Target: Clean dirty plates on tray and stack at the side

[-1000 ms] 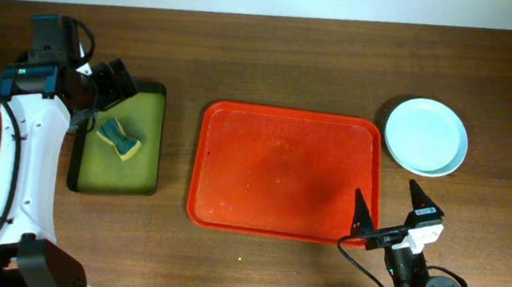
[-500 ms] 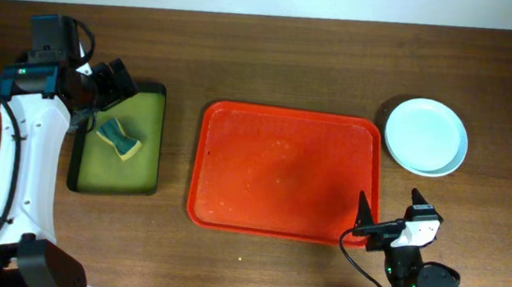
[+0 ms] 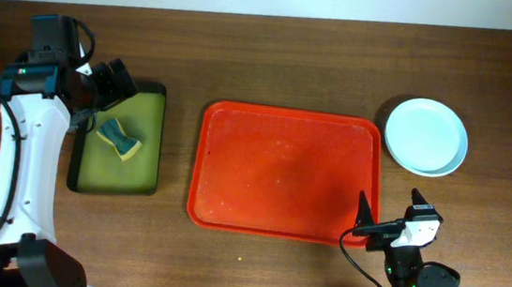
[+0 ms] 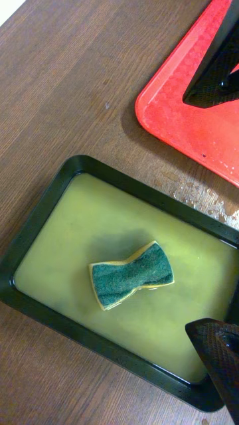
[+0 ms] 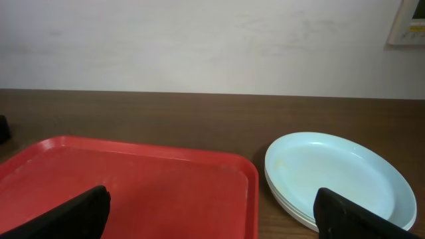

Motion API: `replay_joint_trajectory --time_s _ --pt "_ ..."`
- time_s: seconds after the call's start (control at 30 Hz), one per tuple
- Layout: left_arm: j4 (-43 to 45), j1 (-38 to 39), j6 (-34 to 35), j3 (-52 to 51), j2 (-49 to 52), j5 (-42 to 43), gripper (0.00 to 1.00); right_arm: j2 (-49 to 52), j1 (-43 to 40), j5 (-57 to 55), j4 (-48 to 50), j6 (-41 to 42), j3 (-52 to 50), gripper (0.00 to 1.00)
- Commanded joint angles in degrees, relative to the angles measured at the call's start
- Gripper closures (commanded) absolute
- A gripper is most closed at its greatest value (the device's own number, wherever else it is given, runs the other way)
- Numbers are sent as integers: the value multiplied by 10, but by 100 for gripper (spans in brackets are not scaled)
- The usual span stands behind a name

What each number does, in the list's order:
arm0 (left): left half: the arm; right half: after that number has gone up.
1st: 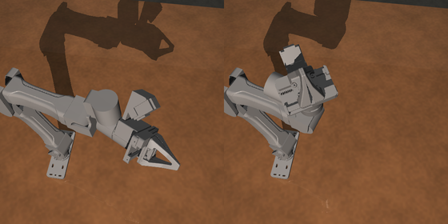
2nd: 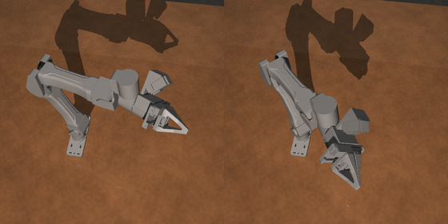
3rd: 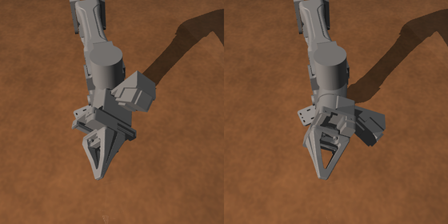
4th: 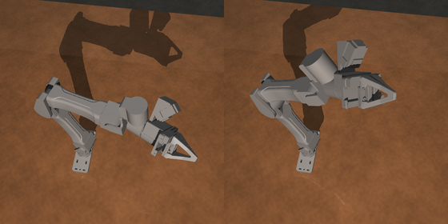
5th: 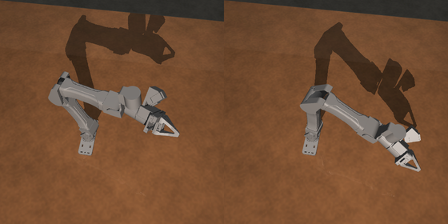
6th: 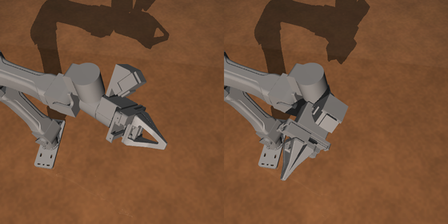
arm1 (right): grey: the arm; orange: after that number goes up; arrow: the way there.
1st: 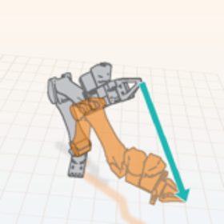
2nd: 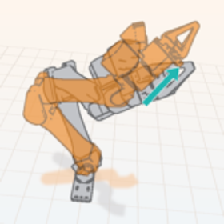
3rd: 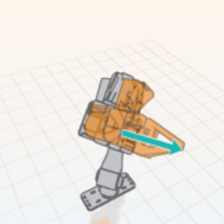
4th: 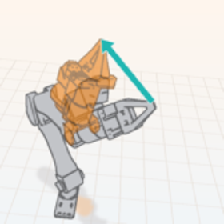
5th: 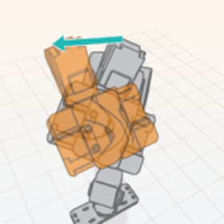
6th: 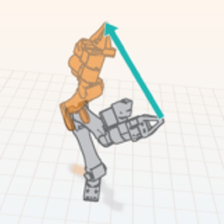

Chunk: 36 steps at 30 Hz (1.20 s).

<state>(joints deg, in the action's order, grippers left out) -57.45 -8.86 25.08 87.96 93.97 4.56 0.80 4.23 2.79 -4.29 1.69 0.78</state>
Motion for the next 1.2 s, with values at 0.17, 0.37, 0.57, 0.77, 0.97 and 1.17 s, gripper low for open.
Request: replay_joint_trajectory --time_s 0.17,0.37,0.57,0.77,0.97,1.17 --pt "-33 -2 -5 2 4 5 0 -6 6 -7 -2 2 -5 2" --pt "-56 7 -39 -10 -34 2 1 -6 6 -7 -2 2 -5 1" --pt "21 70 -142 -135 -174 2 1 -6 6 -7 -2 2 -5 1" --pt "156 111 -164 -363 -428 2 1 -6 6 -7 -2 2 -5 1" --pt "264 113 -209 -548 -638 2 1 -6 6 -7 -2 2 -5 1" --pt "404 113 -214 -686 -751 2 0 -6 6 -7 -2 2 -5 1"
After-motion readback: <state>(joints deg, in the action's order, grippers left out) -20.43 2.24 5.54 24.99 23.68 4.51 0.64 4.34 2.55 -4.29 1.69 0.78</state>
